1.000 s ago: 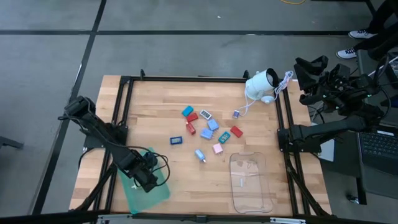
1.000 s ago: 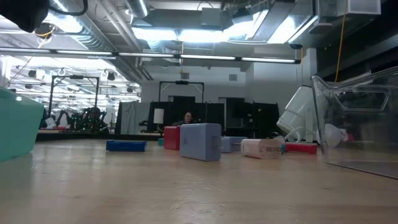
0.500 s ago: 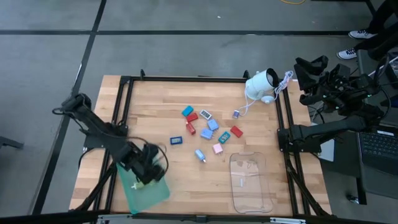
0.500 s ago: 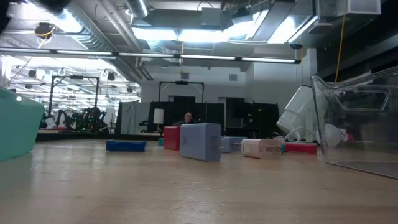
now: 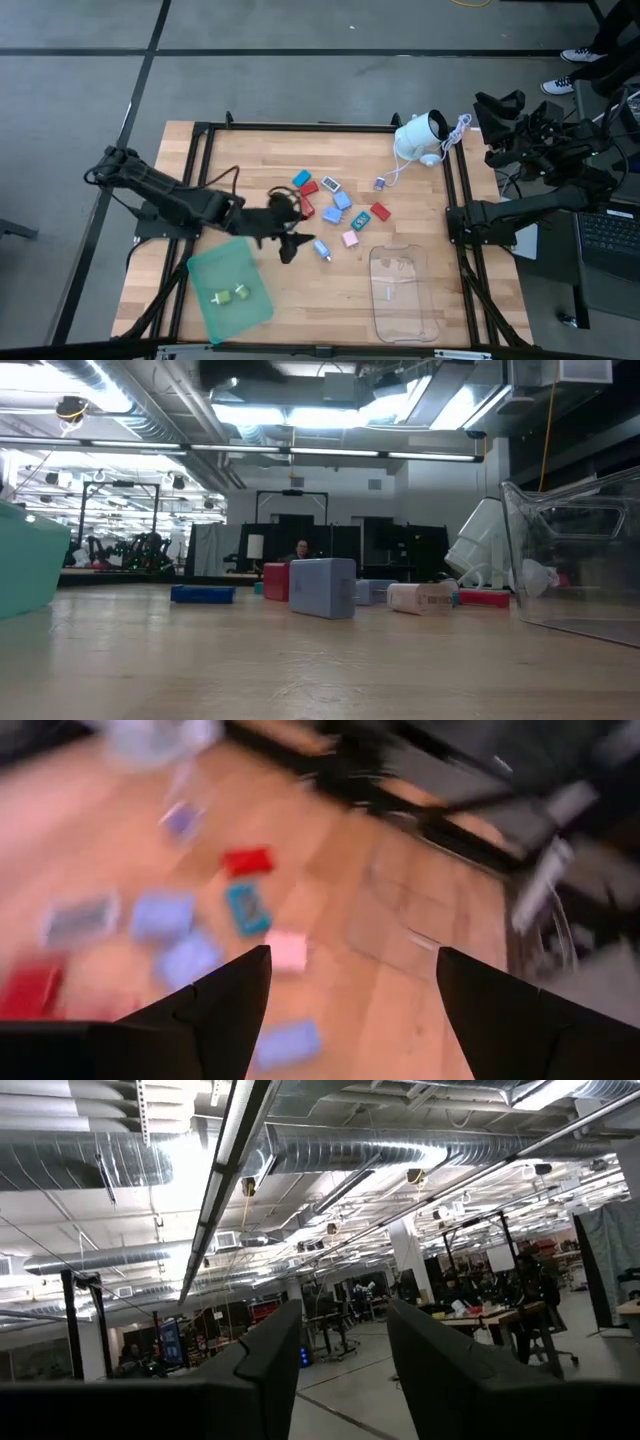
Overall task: Pick & Place Office items
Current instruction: Put the bottom blue charger adapter into the blue bin
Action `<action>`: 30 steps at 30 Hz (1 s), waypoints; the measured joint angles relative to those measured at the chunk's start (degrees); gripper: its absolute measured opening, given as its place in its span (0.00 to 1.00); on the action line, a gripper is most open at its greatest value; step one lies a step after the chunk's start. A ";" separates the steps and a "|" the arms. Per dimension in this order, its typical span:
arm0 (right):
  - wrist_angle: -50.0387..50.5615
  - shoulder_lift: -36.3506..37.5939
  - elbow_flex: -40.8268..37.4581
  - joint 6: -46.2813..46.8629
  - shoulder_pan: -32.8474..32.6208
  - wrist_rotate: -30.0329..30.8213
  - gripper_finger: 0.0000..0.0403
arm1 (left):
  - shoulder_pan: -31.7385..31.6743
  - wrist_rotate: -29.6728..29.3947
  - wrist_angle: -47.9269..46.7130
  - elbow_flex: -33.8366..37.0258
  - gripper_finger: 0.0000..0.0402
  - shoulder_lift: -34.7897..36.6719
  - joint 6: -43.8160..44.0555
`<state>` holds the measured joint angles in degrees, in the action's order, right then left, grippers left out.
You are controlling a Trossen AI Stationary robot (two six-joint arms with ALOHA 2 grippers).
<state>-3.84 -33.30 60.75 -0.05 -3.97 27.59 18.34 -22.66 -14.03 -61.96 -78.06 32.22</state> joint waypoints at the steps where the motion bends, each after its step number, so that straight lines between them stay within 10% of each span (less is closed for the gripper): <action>1: 0.02 0.00 0.00 0.46 0.00 -0.04 0.39 | -1.36 3.17 0.45 -0.08 0.69 -0.59 -4.99; 15: 0.31 -0.47 0.02 1.11 0.00 -1.51 0.39 | -10.77 21.20 -27.07 -17.38 0.69 -16.44 -50.76; 30: 0.68 -0.74 0.02 0.89 0.00 -1.52 0.39 | -10.85 27.76 -30.06 -24.48 0.69 -35.02 -64.45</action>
<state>-3.15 -34.04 60.77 0.84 -3.97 26.06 7.49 5.10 -44.09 -86.43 -113.09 -32.23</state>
